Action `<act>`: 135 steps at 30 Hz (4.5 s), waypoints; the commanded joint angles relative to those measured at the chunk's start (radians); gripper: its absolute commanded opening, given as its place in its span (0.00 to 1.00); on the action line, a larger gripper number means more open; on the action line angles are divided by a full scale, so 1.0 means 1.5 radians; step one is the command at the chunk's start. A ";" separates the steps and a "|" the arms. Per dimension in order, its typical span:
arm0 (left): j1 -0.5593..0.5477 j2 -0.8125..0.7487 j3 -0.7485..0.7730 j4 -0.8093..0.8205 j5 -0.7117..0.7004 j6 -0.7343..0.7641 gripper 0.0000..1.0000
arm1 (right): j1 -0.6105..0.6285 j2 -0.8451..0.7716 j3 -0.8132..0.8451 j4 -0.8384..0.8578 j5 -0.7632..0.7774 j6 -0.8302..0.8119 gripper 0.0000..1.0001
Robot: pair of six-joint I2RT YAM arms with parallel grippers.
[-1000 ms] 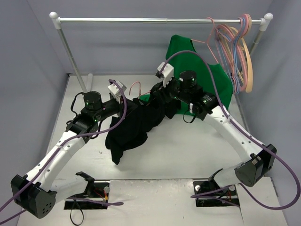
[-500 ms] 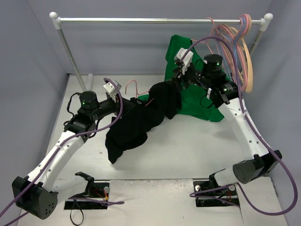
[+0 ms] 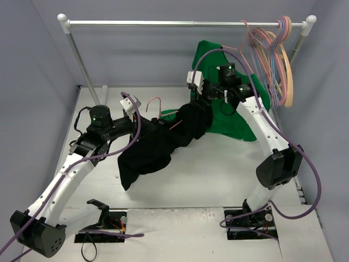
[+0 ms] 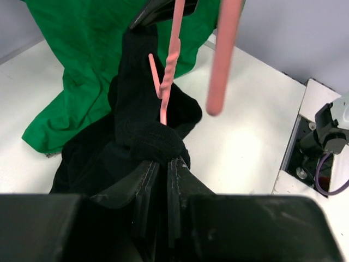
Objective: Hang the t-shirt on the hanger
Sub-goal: Place tshirt on hanger, then hang the hanger with tshirt onto the clothesline
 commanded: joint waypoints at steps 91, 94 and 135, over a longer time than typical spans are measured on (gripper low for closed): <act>-0.015 0.027 0.163 -0.179 -0.132 0.184 0.07 | 0.036 -0.130 -0.119 0.001 -0.049 0.050 0.00; -0.006 0.022 0.175 -0.206 -0.220 0.202 0.16 | 0.029 -0.162 -0.131 0.028 -0.019 0.085 0.00; 0.003 0.071 0.379 -0.302 -0.710 0.030 0.61 | 0.028 -0.274 0.080 0.200 0.140 0.344 0.00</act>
